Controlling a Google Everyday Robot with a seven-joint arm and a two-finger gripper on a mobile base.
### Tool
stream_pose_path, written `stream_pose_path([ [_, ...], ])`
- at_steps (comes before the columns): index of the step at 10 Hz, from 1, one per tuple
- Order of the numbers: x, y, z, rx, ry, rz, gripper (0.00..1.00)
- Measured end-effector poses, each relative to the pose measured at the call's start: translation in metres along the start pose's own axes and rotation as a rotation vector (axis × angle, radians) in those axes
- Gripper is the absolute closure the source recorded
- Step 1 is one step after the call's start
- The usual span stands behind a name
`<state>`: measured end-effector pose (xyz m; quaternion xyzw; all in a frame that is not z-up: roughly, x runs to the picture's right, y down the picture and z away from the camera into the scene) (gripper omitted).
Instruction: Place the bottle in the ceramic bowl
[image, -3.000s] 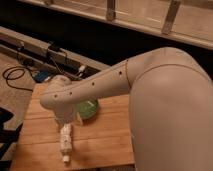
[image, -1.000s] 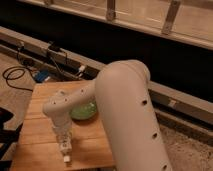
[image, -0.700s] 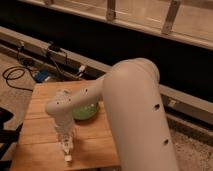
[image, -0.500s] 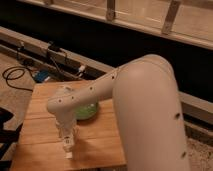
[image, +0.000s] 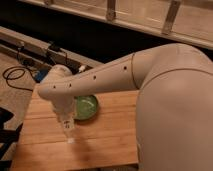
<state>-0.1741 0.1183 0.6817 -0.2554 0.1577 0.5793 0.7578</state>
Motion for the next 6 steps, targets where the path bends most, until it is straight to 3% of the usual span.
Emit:
stream_pose_path([
  [3, -0.035, -0.033, 0.003, 0.036, -0.011, -0.016, 1.0],
  [6, -0.058, -0.059, 0.045, 0.033, -0.005, -0.018, 1.0],
])
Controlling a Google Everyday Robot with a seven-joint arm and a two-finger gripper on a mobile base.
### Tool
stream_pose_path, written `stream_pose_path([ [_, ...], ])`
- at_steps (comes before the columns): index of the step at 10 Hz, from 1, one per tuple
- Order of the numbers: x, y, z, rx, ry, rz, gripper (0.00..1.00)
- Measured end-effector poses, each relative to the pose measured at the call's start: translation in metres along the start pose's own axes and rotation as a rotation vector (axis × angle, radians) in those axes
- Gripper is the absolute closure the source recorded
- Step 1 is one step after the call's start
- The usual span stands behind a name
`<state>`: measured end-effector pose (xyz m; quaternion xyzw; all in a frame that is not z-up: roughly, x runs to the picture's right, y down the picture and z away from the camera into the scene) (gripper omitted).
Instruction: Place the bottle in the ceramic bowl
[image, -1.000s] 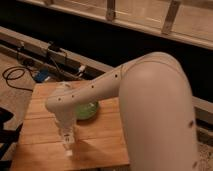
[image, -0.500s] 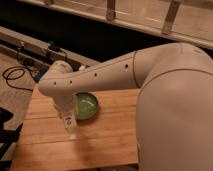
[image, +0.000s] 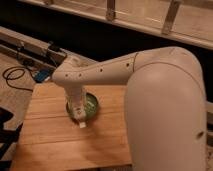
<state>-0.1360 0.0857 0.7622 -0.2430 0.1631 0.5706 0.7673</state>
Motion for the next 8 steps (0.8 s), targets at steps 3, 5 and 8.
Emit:
stream_pose_path([
  [3, -0.016, -0.018, 0.057, -0.028, 0.033, 0.016, 1.0],
  [5, -0.038, -0.028, 0.074, -0.027, 0.042, 0.019, 1.0],
  [8, -0.055, -0.015, 0.076, -0.025, 0.05, -0.01, 0.95],
])
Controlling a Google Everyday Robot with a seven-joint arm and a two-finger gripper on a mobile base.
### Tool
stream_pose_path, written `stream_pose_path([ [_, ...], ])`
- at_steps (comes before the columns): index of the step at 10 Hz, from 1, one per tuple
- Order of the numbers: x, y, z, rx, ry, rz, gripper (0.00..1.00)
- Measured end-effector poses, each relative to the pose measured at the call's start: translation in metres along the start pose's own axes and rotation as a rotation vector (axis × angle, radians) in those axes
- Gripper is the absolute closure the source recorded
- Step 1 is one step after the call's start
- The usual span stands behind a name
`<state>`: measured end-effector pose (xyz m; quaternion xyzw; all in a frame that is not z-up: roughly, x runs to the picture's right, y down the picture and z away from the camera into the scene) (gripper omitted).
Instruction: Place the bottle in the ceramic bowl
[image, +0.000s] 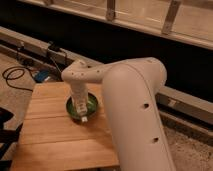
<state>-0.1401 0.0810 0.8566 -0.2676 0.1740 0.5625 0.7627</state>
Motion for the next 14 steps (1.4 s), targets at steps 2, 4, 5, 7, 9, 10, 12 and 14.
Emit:
stream_pose_path([
  [2, 0.0015, -0.0052, 0.0003, 0.007, 0.006, 0.006, 0.92],
  [4, 0.0013, -0.0011, 0.0002, 0.003, 0.005, 0.001, 0.76],
  [5, 0.0013, -0.001, 0.0002, 0.002, 0.005, 0.001, 0.64],
  [7, 0.0013, -0.0021, 0.0002, 0.002, 0.004, 0.004, 0.43],
  [9, 0.0013, -0.002, 0.0003, 0.001, 0.004, 0.003, 0.24],
  [10, 0.0012, -0.0017, 0.0003, 0.001, 0.004, 0.003, 0.2],
  [12, 0.0011, -0.001, 0.0003, 0.001, 0.003, 0.002, 0.2],
  [14, 0.0011, -0.0013, 0.0003, 0.001, 0.003, 0.003, 0.2],
])
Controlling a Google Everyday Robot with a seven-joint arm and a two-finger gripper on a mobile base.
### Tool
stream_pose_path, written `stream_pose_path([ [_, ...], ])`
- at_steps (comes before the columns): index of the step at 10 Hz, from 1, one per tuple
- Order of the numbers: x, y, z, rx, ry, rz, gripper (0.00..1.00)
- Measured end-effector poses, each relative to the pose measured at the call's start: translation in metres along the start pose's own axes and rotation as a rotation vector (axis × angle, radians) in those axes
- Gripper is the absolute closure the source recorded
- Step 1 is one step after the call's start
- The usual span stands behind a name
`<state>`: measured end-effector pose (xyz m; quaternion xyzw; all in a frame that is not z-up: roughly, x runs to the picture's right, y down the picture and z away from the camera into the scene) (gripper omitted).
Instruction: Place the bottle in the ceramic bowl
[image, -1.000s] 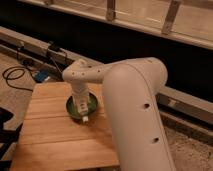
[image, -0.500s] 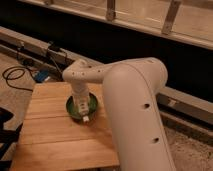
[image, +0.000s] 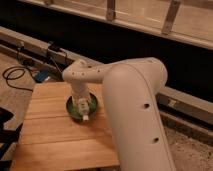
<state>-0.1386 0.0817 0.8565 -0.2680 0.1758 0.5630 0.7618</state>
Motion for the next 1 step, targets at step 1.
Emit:
stream_pose_path([
  [1, 0.0, -0.0002, 0.0, 0.0, 0.0, 0.0, 0.2],
])
